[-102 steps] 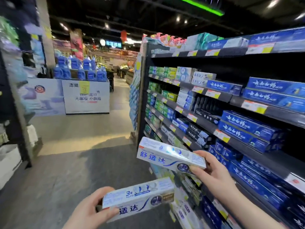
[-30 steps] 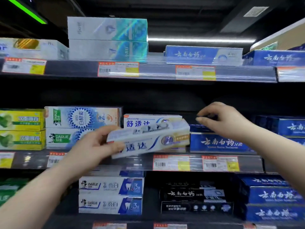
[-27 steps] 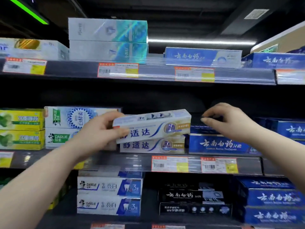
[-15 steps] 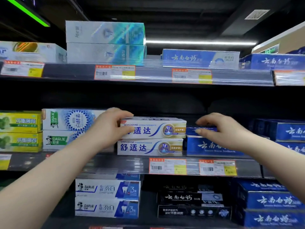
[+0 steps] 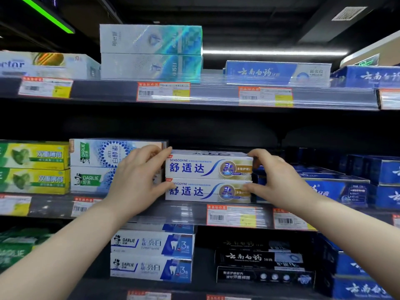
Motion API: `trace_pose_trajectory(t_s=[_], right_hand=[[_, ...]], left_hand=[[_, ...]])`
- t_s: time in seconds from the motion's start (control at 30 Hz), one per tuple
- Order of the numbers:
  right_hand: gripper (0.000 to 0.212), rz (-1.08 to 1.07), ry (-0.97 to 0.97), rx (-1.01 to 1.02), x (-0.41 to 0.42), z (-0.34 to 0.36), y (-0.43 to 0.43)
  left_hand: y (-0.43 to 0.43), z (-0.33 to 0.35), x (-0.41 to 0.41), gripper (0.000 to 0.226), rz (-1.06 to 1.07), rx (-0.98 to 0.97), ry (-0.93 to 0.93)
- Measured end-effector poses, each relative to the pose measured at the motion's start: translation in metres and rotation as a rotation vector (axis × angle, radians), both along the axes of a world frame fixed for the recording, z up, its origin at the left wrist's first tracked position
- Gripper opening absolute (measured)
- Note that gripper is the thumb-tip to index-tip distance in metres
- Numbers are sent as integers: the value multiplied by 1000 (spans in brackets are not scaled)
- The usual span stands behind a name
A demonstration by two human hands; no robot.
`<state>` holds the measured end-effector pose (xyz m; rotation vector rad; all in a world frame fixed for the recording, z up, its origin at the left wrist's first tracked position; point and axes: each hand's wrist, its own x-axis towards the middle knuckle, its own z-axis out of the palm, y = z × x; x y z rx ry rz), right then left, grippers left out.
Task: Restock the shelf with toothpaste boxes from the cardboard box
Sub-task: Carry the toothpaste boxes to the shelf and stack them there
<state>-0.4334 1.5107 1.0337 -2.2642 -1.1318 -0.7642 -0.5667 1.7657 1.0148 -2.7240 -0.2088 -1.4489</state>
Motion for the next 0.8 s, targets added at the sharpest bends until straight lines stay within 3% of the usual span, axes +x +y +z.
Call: trace_pose_trajectory(t_s=[0.33,0.6,0.7,0.8], right_hand=[[68,-56,-78,-29,1,0,2],[77,-73,-104,-73,1,-1,1],[82,-30,-224,-101,5,-7,-3],[73,-37,-324,-133,11,-11,-4]], left_hand=[[9,-2,7,67,38,69,-30],[13,-6,12,81,22,91,-8],[15,-10,9,82,-15,157,-51],[18,-13,10,71,-32,259,-64]])
